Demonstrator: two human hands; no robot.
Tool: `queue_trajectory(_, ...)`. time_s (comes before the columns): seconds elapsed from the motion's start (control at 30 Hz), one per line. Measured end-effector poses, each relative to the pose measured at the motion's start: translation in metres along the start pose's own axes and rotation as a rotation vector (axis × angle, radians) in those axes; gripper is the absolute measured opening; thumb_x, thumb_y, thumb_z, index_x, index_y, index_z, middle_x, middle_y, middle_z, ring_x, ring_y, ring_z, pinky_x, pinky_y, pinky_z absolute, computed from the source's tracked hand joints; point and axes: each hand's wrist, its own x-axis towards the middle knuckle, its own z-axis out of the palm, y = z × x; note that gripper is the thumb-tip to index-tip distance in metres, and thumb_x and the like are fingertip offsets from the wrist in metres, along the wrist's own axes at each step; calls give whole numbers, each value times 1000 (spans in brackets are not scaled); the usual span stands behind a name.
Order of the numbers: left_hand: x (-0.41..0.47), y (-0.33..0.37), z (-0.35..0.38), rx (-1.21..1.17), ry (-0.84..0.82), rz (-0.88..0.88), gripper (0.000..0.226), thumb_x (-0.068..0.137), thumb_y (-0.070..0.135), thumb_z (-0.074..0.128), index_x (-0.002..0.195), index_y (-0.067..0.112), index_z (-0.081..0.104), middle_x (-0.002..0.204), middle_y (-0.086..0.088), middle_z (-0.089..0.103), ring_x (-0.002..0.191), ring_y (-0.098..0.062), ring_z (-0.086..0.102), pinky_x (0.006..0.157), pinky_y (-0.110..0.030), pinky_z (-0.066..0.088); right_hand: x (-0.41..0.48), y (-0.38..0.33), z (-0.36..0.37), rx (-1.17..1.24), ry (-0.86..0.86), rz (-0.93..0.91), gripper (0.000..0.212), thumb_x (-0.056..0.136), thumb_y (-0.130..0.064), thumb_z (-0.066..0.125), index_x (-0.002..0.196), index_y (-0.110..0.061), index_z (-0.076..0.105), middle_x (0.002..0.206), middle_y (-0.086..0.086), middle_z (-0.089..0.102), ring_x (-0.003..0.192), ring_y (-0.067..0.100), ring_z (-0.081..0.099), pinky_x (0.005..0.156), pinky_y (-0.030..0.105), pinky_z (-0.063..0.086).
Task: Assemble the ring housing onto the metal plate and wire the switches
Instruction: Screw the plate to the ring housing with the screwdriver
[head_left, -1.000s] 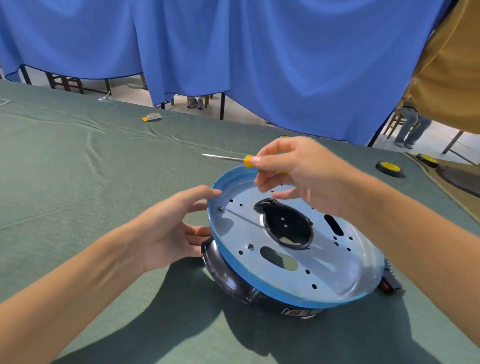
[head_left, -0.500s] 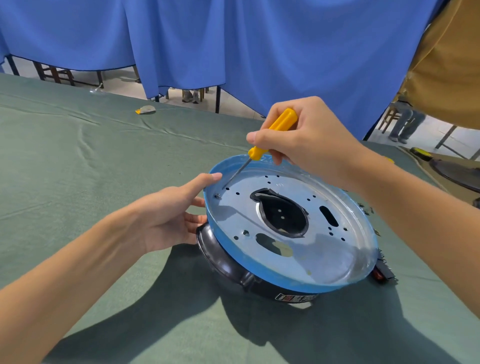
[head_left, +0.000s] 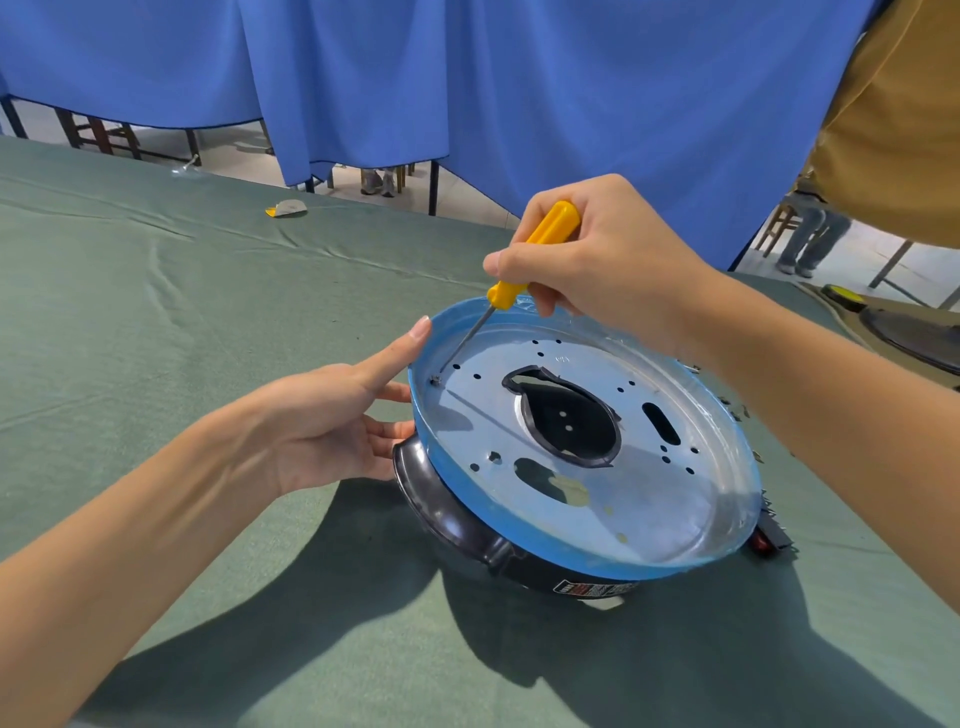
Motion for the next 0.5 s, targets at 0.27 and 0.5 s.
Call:
queue_trajectory(0.27,-1,-3,-2,-5,-54,19,78,47,55,82,115,19,70,127,-28,61,99,-35,60,79,-52,59,4,0,0,-38,-81,34,22,83,-23,71,70,-7,65,50,-1,61,44,5,51,47,18,42)
queue_trajectory(0.5,1,-6,-6,-7,-128,39,59,53,55,81,104,27,78,113,-20,71,96,-32,61,74,-48,61,18,-23,-1,-197,-187,74,26,77,-21,71,72,3,63,55,6,49,50,15,39,51,27,32)
